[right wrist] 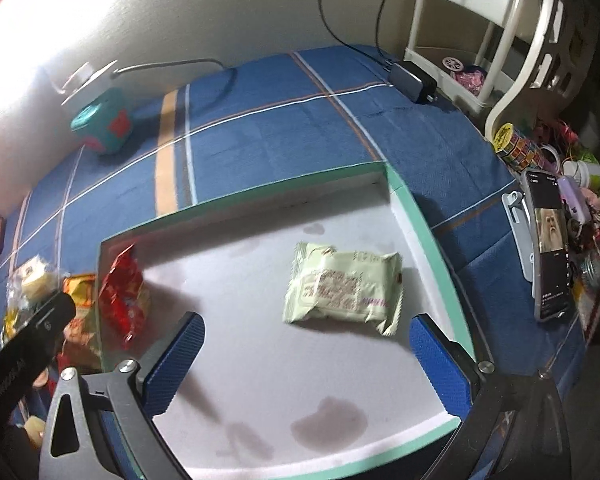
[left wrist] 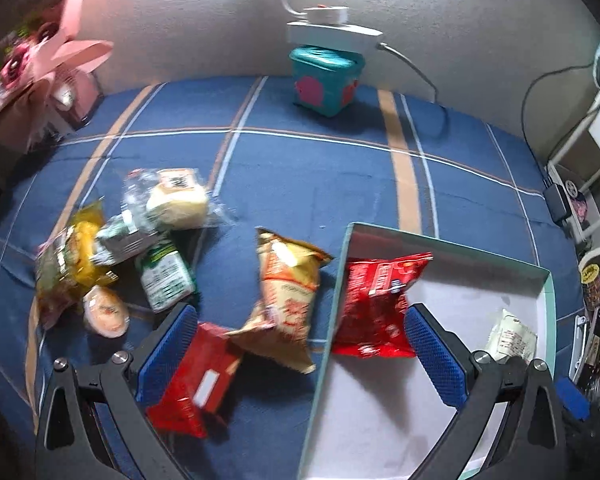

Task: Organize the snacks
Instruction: 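Withdraw both tools from the tray back toward the snack pile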

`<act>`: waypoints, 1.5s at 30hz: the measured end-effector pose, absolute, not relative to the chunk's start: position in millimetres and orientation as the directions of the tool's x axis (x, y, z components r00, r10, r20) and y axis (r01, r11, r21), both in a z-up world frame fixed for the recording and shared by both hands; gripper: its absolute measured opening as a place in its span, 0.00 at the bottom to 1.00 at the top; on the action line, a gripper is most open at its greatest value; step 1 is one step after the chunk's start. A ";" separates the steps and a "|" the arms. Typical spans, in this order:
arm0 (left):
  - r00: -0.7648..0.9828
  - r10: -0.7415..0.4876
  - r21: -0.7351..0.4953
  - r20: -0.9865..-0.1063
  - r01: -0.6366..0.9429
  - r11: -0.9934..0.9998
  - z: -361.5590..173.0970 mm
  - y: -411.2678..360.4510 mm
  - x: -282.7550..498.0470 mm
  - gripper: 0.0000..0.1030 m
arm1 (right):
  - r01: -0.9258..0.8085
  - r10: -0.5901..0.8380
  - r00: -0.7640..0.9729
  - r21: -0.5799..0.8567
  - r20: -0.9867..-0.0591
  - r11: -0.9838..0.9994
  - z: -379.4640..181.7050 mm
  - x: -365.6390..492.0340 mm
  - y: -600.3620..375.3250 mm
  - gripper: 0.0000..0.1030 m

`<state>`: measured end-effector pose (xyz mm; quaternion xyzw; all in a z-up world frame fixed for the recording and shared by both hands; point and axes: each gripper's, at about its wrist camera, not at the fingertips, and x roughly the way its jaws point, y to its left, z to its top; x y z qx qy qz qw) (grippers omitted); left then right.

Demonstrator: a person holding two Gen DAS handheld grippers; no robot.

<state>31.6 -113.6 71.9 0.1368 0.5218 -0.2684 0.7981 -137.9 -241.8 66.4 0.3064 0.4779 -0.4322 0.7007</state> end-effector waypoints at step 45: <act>0.279 -0.083 -0.018 -0.957 0.228 0.974 34.0 64.4 107.1 1.00 | 0.697 -0.127 0.225 0.069 -0.966 0.714 50.2 -42.5 -86.8 1.00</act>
